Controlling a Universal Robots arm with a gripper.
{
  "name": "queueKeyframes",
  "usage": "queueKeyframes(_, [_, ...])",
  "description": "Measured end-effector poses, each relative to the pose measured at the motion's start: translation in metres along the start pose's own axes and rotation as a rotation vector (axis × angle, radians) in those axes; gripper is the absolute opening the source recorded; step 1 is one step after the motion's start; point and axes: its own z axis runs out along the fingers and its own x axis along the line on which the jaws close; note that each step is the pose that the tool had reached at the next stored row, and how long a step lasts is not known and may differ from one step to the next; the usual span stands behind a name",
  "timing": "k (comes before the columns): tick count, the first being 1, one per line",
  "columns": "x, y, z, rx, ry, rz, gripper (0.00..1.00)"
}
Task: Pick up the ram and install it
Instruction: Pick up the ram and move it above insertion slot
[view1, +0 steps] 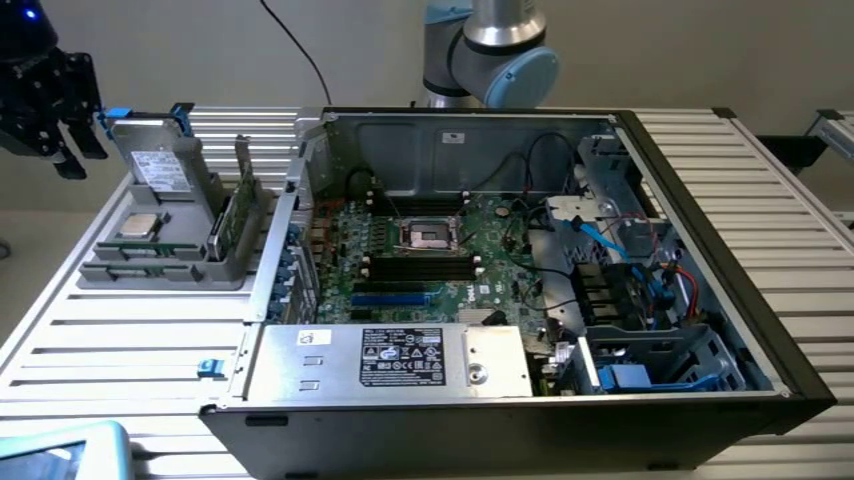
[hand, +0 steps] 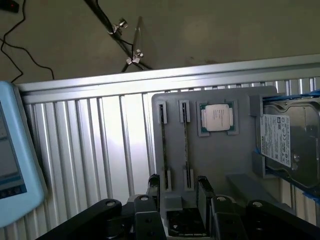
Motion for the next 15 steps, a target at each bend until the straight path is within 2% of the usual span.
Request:
queueKeyframes(3, [0.000, 0.0000, 0.0015, 0.0005, -0.0003, 0.000, 0.43])
queueKeyframes(15, [-0.001, -0.0022, 0.0231, 0.0003, 0.0011, -0.001, 0.43])
